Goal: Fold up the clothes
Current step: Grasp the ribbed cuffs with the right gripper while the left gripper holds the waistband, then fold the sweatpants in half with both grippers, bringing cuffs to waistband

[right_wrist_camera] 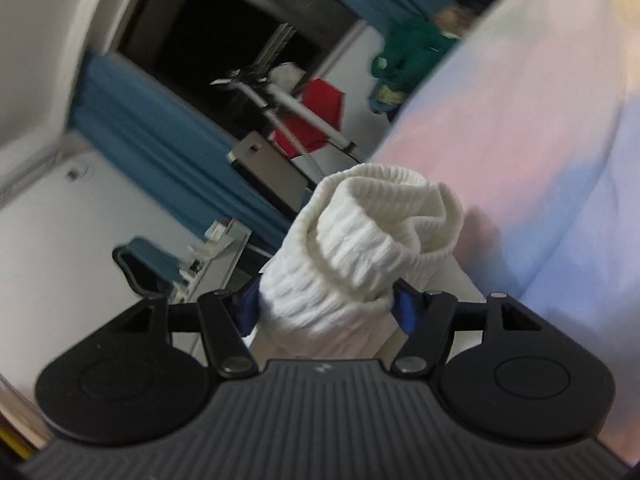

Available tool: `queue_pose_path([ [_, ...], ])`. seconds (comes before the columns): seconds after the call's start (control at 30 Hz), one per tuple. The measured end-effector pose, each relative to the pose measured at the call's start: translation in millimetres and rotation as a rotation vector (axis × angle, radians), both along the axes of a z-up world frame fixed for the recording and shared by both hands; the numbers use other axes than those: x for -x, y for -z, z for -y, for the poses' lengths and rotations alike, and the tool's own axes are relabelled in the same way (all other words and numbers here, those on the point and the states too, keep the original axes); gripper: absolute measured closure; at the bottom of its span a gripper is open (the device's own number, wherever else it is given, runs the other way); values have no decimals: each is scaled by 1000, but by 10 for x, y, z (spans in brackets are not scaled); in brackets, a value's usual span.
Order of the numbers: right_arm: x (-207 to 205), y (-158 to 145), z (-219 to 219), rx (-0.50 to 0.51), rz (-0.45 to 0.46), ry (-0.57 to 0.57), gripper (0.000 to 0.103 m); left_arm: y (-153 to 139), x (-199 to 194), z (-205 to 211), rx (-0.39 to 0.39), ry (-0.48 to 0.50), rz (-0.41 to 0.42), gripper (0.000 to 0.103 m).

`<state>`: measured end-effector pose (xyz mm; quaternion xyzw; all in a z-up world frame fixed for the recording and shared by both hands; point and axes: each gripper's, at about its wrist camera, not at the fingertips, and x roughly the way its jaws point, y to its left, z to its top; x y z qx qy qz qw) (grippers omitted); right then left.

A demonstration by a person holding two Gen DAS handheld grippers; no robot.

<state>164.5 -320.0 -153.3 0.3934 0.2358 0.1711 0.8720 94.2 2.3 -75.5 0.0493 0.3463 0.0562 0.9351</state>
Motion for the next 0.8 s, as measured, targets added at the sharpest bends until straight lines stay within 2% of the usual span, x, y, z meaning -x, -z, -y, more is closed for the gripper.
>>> queue_pose_path([
  [0.07,-70,86,-4,41,-59,21,36,3,111,41,-24,16,13,17],
  [0.17,-116,213,54,56,-158,48,36,66,40,247,-118,55,55,18],
  [0.27,-49,183,70,67,-161,49,36,76,155,432,-235,105,108,22],
  [0.37,42,159,49,88,-131,46,37,62,336,568,-313,139,155,27],
  [0.47,78,234,70,90,-151,58,37,83,367,605,-303,139,148,28],
  [0.63,124,204,36,134,-160,51,36,90,253,439,-152,88,69,28],
  [0.73,197,179,15,181,-188,30,28,88,219,369,-95,70,44,28],
  [0.8,202,213,-12,201,-217,2,20,78,211,366,-96,68,40,28],
])
